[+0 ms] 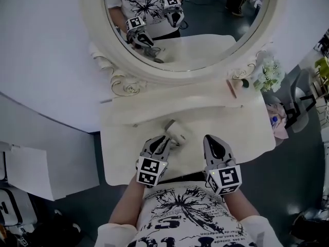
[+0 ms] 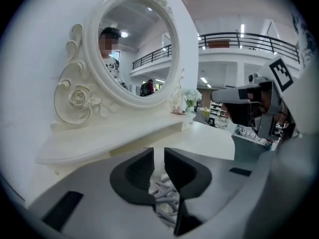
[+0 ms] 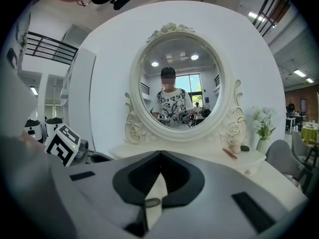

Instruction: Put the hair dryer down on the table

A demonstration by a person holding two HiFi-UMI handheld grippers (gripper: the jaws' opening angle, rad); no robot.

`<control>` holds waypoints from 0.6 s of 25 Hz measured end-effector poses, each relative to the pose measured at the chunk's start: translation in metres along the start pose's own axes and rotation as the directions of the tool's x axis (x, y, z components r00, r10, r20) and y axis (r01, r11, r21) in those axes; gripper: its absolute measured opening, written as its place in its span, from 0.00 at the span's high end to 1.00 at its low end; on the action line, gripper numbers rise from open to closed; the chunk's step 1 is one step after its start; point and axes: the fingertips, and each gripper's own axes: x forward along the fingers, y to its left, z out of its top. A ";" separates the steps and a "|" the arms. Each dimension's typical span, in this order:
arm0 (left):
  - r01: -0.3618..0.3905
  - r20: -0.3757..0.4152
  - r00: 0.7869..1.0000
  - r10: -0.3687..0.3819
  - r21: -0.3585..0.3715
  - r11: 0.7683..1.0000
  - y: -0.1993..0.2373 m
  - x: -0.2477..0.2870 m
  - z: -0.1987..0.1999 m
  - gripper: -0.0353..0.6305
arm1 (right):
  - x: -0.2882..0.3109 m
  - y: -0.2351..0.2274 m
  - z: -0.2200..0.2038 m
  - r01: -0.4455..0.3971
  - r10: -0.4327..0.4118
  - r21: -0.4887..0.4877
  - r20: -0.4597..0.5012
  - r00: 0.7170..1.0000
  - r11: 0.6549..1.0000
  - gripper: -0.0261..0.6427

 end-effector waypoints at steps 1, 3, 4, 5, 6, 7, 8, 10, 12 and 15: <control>-0.012 -0.001 1.000 0.012 0.015 1.000 0.002 -0.004 0.005 0.85 | 0.001 0.003 0.002 -0.011 0.011 -0.003 0.006 1.000 1.000 0.94; -0.030 0.004 1.000 0.030 0.053 0.998 0.004 -0.013 0.015 0.91 | 0.003 0.010 0.008 -0.035 0.035 -0.009 0.019 0.999 0.999 0.94; -0.037 0.025 0.999 0.036 0.058 0.998 0.005 -0.018 0.023 0.91 | 0.004 0.012 0.011 -0.047 0.047 -0.013 0.028 0.998 0.999 0.94; -0.045 0.055 0.998 0.042 0.053 0.998 0.006 -0.025 0.031 0.91 | 0.004 0.015 0.014 -0.058 0.059 -0.019 0.038 0.998 0.998 0.94; -0.055 0.090 0.995 0.051 0.043 0.998 0.008 -0.032 0.041 0.91 | 0.005 0.018 0.018 -0.068 0.070 -0.026 0.048 0.996 0.997 0.94; -0.064 0.125 0.990 0.059 0.036 0.997 0.010 -0.040 0.050 0.91 | 0.005 0.020 0.021 -0.078 0.080 -0.034 0.059 0.995 0.996 0.94; -0.073 0.160 0.985 0.067 0.031 0.997 0.012 -0.049 0.059 0.91 | 0.006 0.023 0.024 -0.087 0.090 -0.043 0.069 0.994 0.995 0.94; -0.091 0.230 0.970 0.084 0.017 0.996 0.018 -0.066 0.076 0.91 | 0.007 0.029 0.031 -0.108 0.113 -0.063 0.086 0.990 0.992 0.94; -0.110 0.294 0.949 0.109 -0.013 0.994 0.026 -0.083 0.090 0.91 | 0.010 0.036 0.037 -0.132 0.141 -0.089 0.102 0.985 0.987 0.94; -0.130 0.364 0.921 0.139 -0.051 0.990 0.035 -0.107 0.107 0.91 | 0.013 0.043 0.044 -0.160 0.172 -0.099 0.124 0.977 0.982 0.94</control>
